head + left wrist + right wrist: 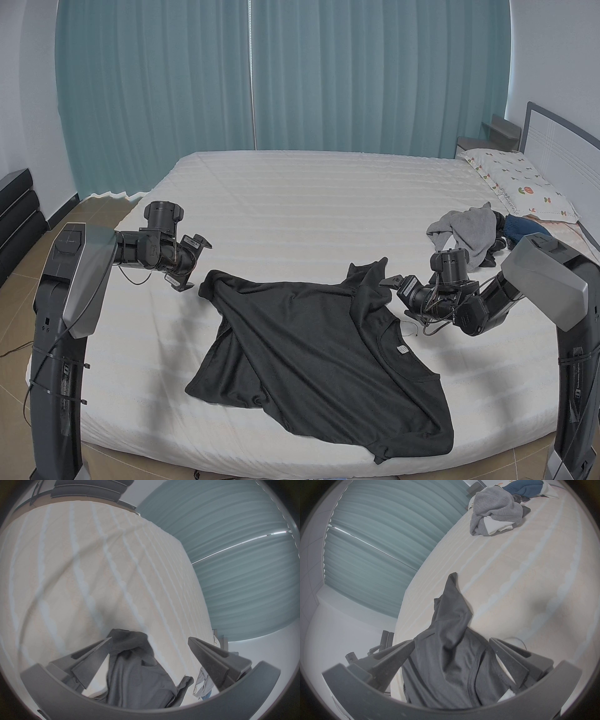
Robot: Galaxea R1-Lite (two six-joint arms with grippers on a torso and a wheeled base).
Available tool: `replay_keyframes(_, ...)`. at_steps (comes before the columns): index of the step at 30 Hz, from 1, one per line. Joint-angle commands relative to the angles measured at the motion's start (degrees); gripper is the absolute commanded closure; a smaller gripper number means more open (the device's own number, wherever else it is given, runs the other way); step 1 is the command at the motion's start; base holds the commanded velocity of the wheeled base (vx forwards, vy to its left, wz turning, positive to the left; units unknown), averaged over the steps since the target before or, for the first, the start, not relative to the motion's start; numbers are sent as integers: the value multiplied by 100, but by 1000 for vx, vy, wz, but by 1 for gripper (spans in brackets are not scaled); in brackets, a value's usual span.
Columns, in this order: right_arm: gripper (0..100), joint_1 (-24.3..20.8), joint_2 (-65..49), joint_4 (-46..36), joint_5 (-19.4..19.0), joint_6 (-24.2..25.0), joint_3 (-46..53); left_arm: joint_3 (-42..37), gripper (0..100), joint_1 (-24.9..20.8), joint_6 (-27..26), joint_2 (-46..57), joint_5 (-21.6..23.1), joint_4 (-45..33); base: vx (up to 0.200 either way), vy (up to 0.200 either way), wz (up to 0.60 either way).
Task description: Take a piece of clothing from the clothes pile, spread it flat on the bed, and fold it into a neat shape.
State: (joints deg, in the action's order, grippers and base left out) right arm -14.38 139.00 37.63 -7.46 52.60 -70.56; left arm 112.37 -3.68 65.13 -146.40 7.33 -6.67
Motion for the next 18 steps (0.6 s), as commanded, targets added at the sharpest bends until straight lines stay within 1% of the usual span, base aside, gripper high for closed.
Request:
replay_keyframes(1,0,59,602,-362,34,-22,-696,-655,0,25,8,498,164,-28,0,0,0)
replay_keyframes(5,0,146,796,-511,25,-22,-1179,-1139,0,8,26,753,331,-28,0,0,0)
replay_keyframes(8,0,138,980,-678,25,-40,-1549,-1631,0,-1,52,938,594,96,0,0,0)
replay_keyframes(9,0,138,989,-713,25,-40,-1593,-1684,0,-1,52,955,638,122,0,0,0)
replay_keyframes(10,0,120,1068,-951,25,-40,-1839,-1974,0,-10,61,1052,788,298,0,0,0)
replay_keyframes(11,100,120,1112,-1074,25,-40,-1962,-2114,0,-27,70,1087,832,386,0,0,0)
replay_keyframes(12,100,111,1217,-1294,25,-40,-2190,-2387,0,-45,70,1175,858,579,0,0,0)
replay_keyframes(13,100,111,1217,-1294,25,-40,-2190,-2387,0,-45,70,1175,858,579,0,0,0)
replay_keyframes(14,100,103,1367,-1452,34,-31,-2471,-2747,0,-80,70,1298,858,825,0,0,0)
replay_keyframes(16,100,111,1446,-1548,34,-31,-2718,-3099,0,-80,105,1482,867,1027,0,0,0)
replay_keyframes(18,100,129,1464,-1627,34,-40,-2814,-3257,0,-80,175,1570,867,1115,0,0,0)
